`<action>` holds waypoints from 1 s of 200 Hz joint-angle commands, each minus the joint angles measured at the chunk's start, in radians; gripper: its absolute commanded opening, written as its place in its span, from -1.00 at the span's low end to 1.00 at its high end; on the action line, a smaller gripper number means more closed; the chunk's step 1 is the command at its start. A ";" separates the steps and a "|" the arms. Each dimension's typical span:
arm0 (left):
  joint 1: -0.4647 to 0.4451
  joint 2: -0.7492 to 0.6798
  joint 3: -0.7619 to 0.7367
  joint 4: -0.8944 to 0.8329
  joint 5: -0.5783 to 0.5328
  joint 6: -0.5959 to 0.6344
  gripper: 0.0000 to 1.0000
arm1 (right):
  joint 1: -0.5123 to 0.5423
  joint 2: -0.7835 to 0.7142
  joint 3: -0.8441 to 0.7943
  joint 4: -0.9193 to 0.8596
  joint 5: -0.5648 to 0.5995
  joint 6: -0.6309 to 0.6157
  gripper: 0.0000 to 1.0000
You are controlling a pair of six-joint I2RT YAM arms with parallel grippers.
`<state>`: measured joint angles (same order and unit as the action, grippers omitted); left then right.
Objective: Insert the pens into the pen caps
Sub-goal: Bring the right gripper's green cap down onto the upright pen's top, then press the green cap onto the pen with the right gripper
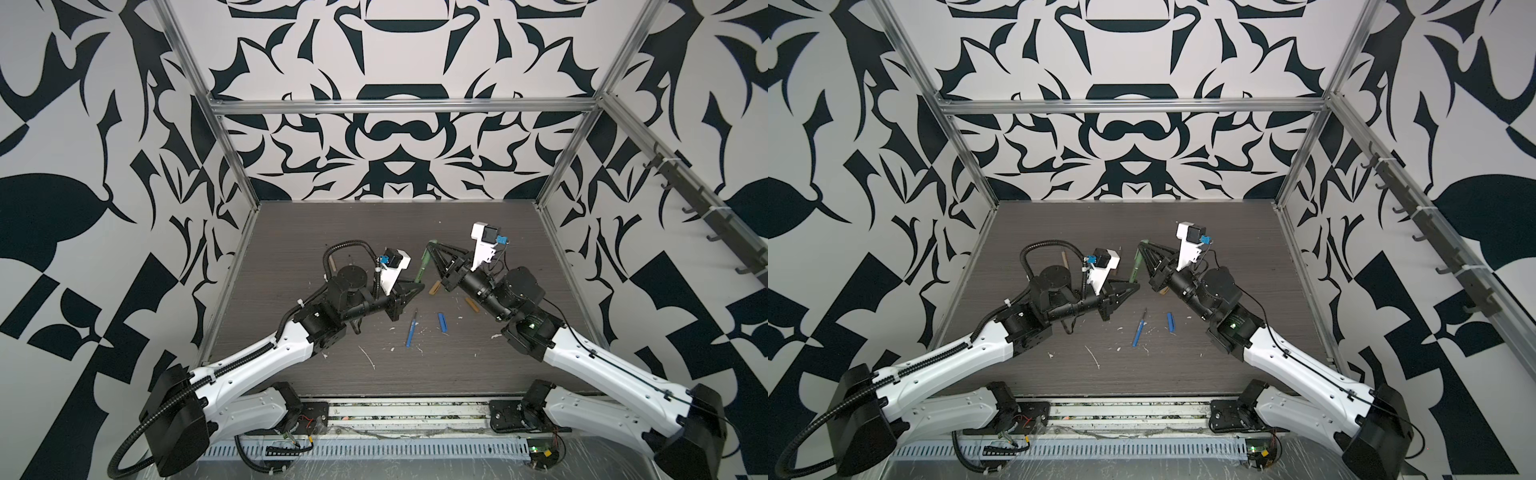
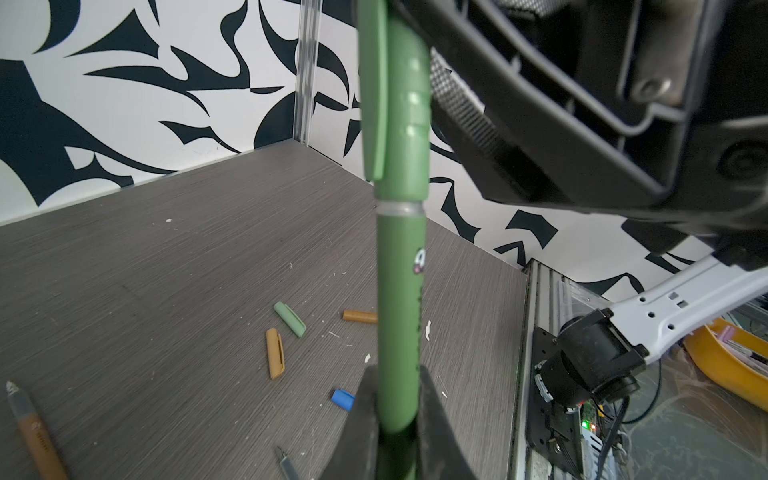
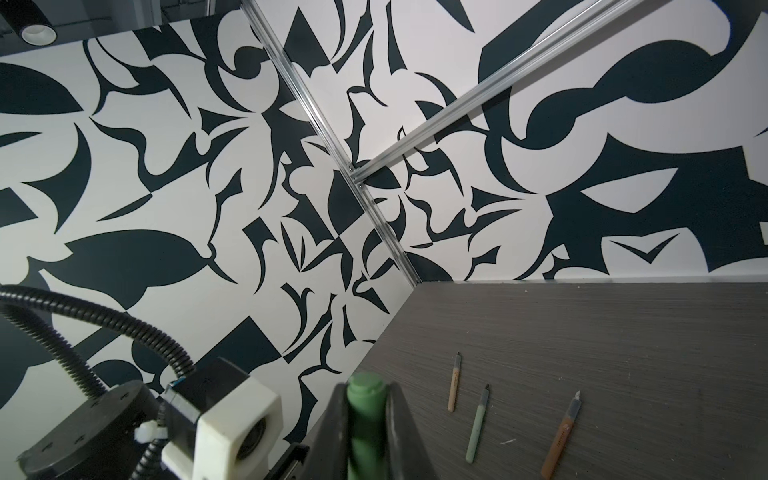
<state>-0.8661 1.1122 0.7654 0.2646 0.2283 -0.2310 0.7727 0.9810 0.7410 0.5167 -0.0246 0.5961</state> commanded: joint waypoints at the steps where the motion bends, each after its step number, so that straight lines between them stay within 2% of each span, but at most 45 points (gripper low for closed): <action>1: 0.001 -0.036 0.003 0.093 -0.012 -0.010 -0.95 | 0.007 -0.010 -0.016 0.008 -0.033 0.013 -0.74; 41: 0.010 -0.043 -0.008 0.115 -0.025 -0.036 -0.95 | 0.016 0.005 -0.041 0.014 -0.064 0.019 -0.66; 88: 0.012 -0.040 -0.011 0.102 -0.031 0.010 -0.95 | 0.019 -0.033 -0.001 -0.163 -0.092 -0.033 -0.36; 119: 0.012 -0.030 -0.012 0.099 -0.018 0.044 -0.96 | 0.018 -0.088 0.078 -0.318 -0.057 -0.092 -0.22; 150: 0.012 -0.020 -0.012 0.097 -0.015 0.067 -0.96 | 0.017 -0.117 0.172 -0.492 -0.025 -0.144 -0.19; 175: 0.010 -0.010 -0.016 0.104 0.017 0.088 -0.96 | 0.017 -0.091 0.286 -0.595 0.000 -0.212 -0.19; 200: 0.011 -0.005 -0.018 0.112 0.071 0.093 -0.97 | 0.017 -0.031 0.413 -0.657 -0.032 -0.293 -0.19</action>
<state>-0.8574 1.1038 0.7582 0.3347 0.2337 -0.1600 0.7918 0.9077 1.0290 -0.0597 -0.0509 0.4145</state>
